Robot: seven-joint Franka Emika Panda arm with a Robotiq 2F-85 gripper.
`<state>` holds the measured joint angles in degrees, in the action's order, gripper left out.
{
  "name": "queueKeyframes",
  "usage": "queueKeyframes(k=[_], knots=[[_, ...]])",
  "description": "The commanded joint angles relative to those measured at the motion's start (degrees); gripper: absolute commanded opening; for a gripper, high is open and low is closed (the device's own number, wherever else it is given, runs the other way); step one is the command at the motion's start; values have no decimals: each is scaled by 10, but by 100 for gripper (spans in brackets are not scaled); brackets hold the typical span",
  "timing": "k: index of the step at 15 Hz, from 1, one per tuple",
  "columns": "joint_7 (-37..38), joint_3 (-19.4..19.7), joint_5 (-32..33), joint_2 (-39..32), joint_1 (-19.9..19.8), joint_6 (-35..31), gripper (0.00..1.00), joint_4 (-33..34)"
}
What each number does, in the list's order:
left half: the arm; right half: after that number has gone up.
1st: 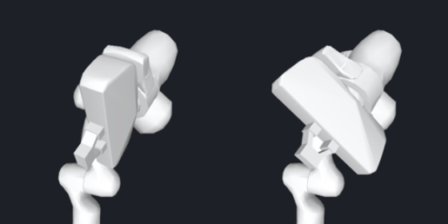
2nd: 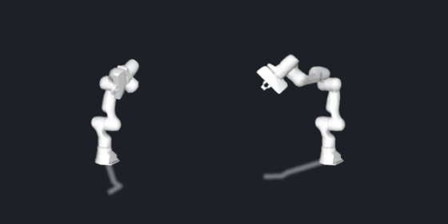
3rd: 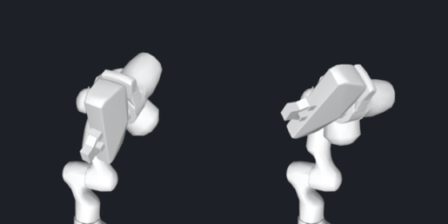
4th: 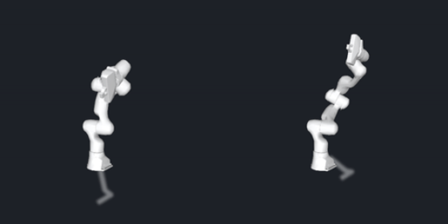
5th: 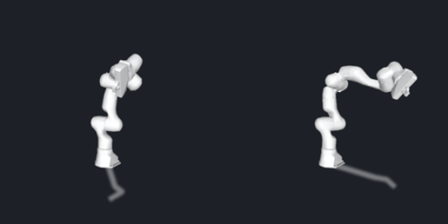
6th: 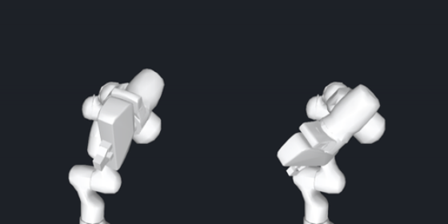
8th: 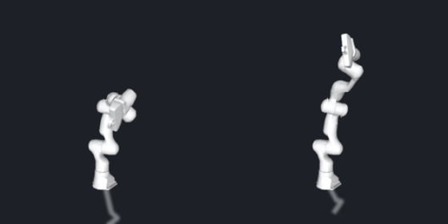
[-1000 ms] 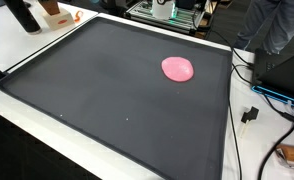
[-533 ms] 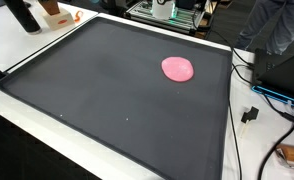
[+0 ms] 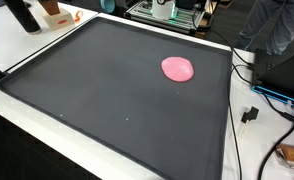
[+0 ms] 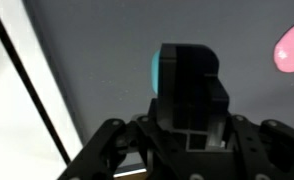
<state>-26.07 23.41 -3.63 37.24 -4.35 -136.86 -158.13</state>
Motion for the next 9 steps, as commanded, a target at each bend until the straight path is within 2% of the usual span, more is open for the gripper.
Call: queueKeyframes(k=[1,6,9], knots=[[-82,47,-86,-13,70,33,26,1],[-214,87,-237,-52,150,64,26,0],[-296,83,-327,-97,169,70,26,1]])
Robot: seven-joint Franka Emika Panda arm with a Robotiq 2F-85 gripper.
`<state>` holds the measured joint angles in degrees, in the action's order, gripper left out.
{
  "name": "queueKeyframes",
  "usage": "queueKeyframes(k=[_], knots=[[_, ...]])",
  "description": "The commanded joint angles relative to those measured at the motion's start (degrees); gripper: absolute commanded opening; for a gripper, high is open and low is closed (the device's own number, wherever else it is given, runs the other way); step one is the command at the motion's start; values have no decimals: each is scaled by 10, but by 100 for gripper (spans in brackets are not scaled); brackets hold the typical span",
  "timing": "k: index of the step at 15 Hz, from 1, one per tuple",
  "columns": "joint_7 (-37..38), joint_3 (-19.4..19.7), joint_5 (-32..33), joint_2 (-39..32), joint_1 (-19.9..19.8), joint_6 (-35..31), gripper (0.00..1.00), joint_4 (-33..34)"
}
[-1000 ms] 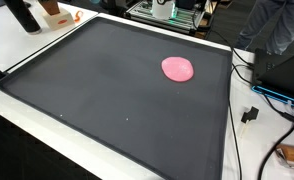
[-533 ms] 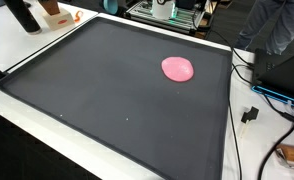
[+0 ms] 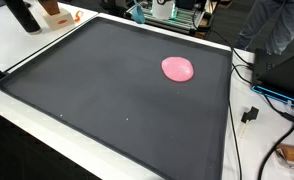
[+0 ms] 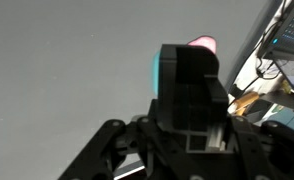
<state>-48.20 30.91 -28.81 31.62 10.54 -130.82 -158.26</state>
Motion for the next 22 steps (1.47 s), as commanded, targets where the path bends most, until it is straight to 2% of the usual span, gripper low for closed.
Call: queueKeyframes(k=[1,6,11,17,22], knots=[[-99,0,-106,-58,22,7,26,2],[-204,-75,-263,-139,-5,-10,26,5],[-257,-170,-363,-205,-42,-19,26,18],[-282,-244,-418,-254,-72,-70,26,35],[-273,-276,-417,-266,-80,-120,26,46]])
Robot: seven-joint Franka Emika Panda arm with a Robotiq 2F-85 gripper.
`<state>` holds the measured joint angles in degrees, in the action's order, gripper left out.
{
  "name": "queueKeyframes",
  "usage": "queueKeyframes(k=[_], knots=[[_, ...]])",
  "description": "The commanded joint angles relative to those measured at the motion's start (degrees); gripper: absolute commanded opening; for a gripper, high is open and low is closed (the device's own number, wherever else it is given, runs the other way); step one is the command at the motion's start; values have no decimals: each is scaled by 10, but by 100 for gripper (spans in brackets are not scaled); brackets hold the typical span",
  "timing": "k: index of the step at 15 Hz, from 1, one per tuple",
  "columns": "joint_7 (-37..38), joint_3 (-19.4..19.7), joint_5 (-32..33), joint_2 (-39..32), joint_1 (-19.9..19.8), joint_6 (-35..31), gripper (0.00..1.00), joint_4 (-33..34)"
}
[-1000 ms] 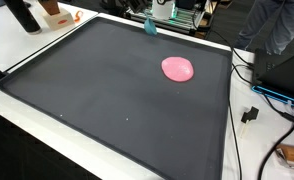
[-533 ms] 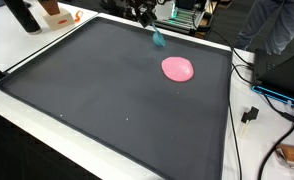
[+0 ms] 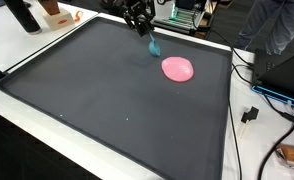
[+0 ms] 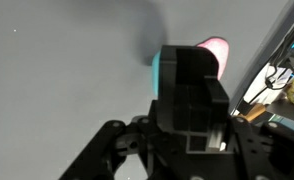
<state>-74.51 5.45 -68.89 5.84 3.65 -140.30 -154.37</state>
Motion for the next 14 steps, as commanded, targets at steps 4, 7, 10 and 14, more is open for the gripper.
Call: queueKeyframes(k=[4,7,10,14], knots=[[1,-39,-5,2,-8,-62,26,9],[16,-56,7,8,-3,-91,26,9],[32,-68,18,13,9,-118,26,9],[65,-95,50,29,20,-143,26,4]])
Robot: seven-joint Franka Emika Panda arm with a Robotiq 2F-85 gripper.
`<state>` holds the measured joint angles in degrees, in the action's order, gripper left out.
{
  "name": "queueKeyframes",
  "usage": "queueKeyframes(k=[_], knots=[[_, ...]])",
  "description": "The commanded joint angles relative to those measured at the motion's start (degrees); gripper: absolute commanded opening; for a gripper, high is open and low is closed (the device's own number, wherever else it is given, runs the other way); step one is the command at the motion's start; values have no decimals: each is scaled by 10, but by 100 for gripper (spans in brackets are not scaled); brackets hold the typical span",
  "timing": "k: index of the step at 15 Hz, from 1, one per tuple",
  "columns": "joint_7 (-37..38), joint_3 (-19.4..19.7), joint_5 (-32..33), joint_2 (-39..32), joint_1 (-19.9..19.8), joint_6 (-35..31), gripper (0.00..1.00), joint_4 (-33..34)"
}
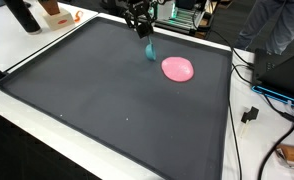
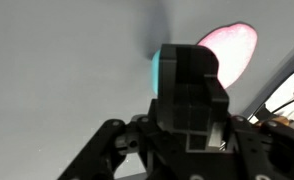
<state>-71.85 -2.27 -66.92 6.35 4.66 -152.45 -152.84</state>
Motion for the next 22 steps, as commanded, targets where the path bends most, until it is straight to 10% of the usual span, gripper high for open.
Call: queueKeyframes(k=[1,12,13,22], knots=[[49,-27,42,31,14,-28,26,-14],[219,-86,255,122,33,-88,26,-42],[173,-95,205,86,18,-75,51,-13],[202,-93,237,107,24,-79,51,-27]])
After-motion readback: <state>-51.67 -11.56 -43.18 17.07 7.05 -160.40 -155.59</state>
